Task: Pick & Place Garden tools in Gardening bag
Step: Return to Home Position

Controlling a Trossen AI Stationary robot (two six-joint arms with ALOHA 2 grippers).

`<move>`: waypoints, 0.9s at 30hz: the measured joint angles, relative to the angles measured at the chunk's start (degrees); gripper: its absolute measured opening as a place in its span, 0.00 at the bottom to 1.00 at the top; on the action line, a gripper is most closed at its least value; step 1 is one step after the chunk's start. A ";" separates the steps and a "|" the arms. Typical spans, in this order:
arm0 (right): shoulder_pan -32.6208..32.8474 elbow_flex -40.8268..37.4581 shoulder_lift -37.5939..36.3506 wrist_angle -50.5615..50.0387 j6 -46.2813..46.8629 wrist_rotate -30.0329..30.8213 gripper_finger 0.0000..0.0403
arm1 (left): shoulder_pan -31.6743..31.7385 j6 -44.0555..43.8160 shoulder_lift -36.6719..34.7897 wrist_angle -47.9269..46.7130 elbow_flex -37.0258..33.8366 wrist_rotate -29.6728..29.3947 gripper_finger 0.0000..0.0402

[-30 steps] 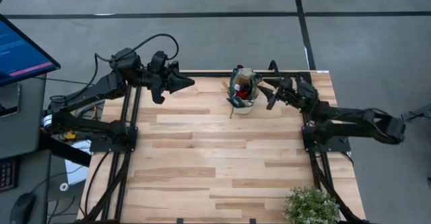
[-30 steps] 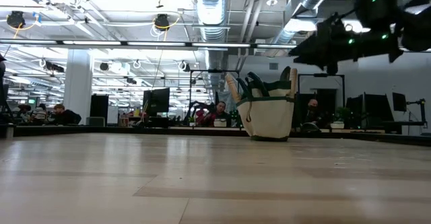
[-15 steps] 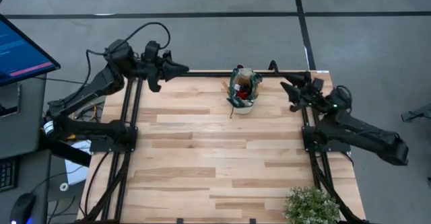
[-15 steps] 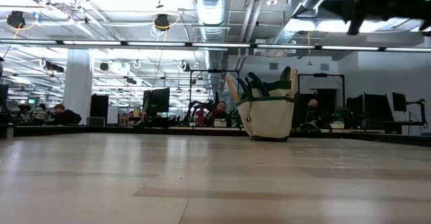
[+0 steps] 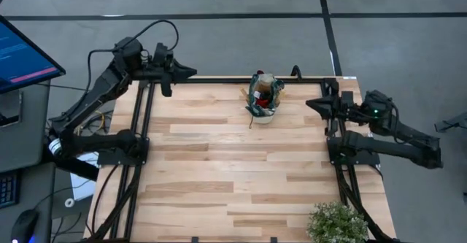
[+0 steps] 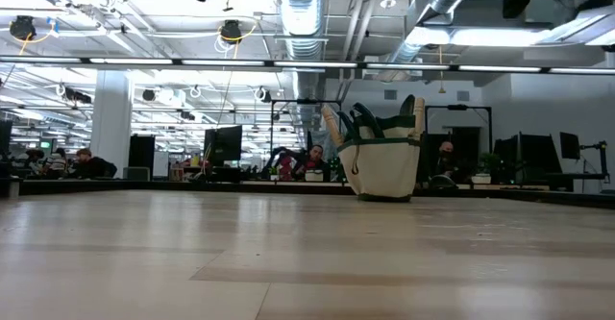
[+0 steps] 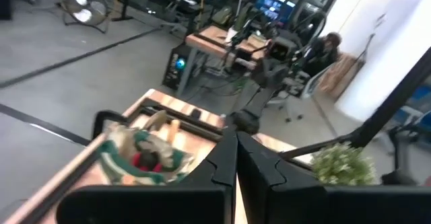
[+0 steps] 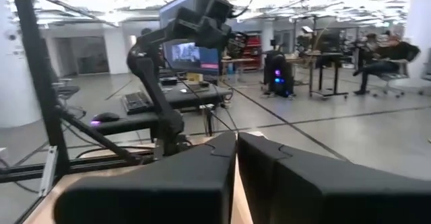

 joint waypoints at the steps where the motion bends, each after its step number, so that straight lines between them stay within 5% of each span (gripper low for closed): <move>1: 0.73 0.00 0.22 0.14 -0.25 0.42 0.03 | 0.41 1.15 -0.46 -0.39 -0.25 0.00 0.02; 11: 2.24 0.00 0.58 -1.71 -0.44 1.06 0.00 | 3.99 0.69 -14.14 0.35 -15.56 -0.79 0.01; 17: 2.22 -2.27 0.26 -0.40 -1.56 1.08 0.00 | 3.96 0.47 -23.95 0.53 -23.91 -7.31 0.01; 27: 2.05 -12.86 -2.53 13.01 3.68 1.08 0.00 | 3.96 -0.36 -35.51 0.38 -32.21 -13.55 0.01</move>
